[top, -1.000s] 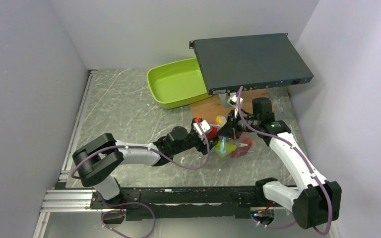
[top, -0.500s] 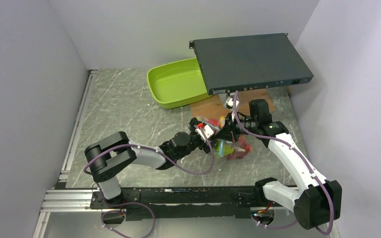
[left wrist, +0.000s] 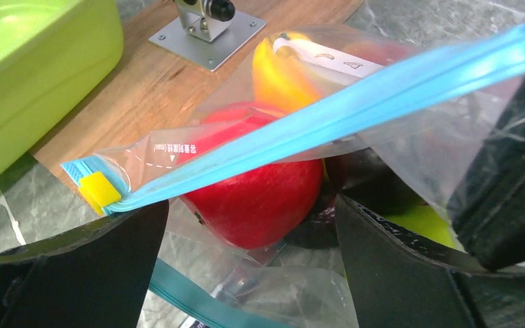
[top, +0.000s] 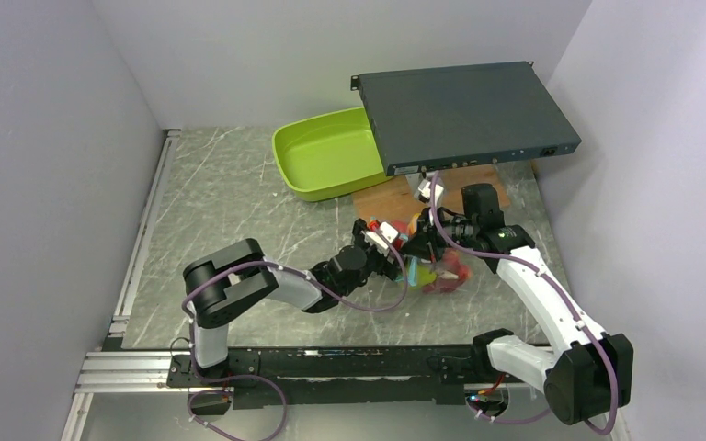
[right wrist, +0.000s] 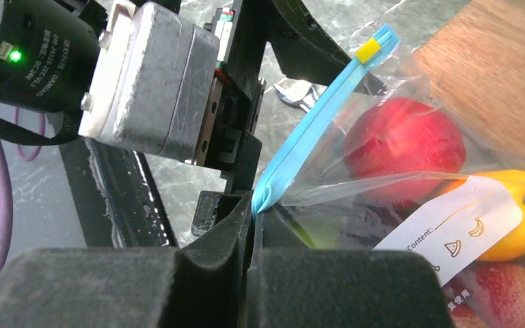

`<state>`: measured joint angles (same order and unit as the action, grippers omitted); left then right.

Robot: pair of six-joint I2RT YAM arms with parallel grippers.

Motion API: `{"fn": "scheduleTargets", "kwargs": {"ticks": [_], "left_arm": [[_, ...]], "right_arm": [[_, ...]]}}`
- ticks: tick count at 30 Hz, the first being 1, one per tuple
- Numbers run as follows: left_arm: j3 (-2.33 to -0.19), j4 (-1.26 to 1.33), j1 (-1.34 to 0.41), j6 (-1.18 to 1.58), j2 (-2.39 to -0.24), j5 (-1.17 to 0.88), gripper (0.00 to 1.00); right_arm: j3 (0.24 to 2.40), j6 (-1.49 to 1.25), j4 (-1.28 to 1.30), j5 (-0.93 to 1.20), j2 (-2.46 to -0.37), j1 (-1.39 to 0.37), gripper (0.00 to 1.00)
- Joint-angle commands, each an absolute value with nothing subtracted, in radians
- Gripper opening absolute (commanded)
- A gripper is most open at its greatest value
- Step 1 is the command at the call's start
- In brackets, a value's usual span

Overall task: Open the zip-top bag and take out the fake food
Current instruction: Pick up the fake fruit from the zipper food storage bag.

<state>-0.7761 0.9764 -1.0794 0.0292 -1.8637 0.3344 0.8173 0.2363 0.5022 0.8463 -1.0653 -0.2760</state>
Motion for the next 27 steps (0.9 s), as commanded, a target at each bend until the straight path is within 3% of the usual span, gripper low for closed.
{"fn": "scheduleTargets", "kwargs": {"ticks": [1,6,11,13,15,18,20,24,27], "left_arm": [[-0.813,1.043,-1.067,0.120,-1.884,0.497,1.00],[-0.755,1.254,-1.051,0.153,-1.893,0.440,0.99],[-0.729,1.346,-1.019,0.207,-1.911,0.364,0.74],[-0.723,1.352,-1.013,0.206,-1.912,0.350,0.69],[-0.710,1.382,-1.011,0.196,-1.916,0.335,0.72],[-0.717,1.374,-1.011,0.169,-1.922,0.310,0.93],[-0.733,1.341,-1.011,0.157,-1.929,0.303,0.98],[-0.770,1.255,-1.011,0.163,-1.942,0.356,0.98],[-0.795,1.196,-1.012,0.161,-1.952,0.383,0.86]], "right_arm": [[0.819,0.244,0.521,0.960,-1.054,-0.311,0.00],[0.823,0.242,0.521,0.953,-1.056,-0.313,0.00],[0.828,0.242,0.526,0.954,-1.057,-0.310,0.00],[0.830,0.242,0.530,0.955,-1.057,-0.310,0.00],[0.834,0.243,0.531,0.960,-1.058,-0.309,0.00],[0.834,0.243,0.533,0.967,-1.058,-0.310,0.00],[0.834,0.244,0.534,0.971,-1.057,-0.310,0.00],[0.837,0.245,0.539,0.980,-1.058,-0.309,0.00],[0.838,0.245,0.539,0.983,-1.058,-0.309,0.00]]}}
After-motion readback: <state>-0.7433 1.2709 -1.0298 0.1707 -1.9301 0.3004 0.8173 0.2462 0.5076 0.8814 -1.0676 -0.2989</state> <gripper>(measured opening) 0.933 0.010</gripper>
